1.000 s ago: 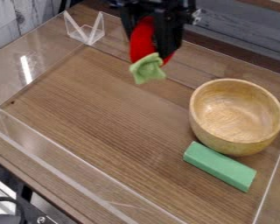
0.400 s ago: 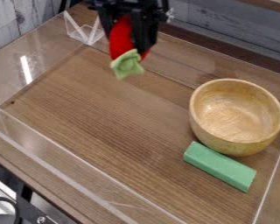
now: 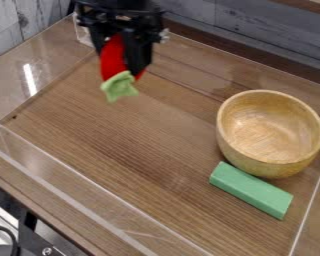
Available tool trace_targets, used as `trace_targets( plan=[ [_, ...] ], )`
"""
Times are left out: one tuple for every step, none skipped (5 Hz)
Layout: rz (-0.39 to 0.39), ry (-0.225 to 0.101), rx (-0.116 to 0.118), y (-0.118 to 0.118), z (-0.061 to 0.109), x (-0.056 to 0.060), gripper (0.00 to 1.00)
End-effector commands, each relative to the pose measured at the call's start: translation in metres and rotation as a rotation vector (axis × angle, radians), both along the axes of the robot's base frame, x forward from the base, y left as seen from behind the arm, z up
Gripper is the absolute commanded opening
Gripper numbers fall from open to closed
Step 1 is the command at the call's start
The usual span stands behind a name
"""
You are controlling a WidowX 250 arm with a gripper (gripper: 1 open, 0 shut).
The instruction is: Move the red object to the left side of the table
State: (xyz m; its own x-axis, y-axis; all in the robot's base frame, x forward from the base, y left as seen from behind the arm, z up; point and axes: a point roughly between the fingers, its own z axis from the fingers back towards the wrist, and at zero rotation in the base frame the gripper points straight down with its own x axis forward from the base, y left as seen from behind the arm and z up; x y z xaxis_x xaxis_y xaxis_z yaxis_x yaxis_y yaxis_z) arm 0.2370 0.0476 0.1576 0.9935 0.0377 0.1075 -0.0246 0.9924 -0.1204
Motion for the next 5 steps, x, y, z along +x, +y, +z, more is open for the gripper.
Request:
trace_targets(
  plan=[
    [-0.014,-0.018,0.022,0.023,-0.003,-0.006,0.0],
    [-0.01,-0.01,0.035,0.043,-0.023,-0.004,0.0],
    [0.001,-0.003,0.051,0.056,-0.049,0.003,0.0],
    [0.077,0.009,0.067,0.067,-0.07,0.012,0.0],
    [0.133,0.011,0.079,0.078,-0.084,0.021,0.0]
  ],
)
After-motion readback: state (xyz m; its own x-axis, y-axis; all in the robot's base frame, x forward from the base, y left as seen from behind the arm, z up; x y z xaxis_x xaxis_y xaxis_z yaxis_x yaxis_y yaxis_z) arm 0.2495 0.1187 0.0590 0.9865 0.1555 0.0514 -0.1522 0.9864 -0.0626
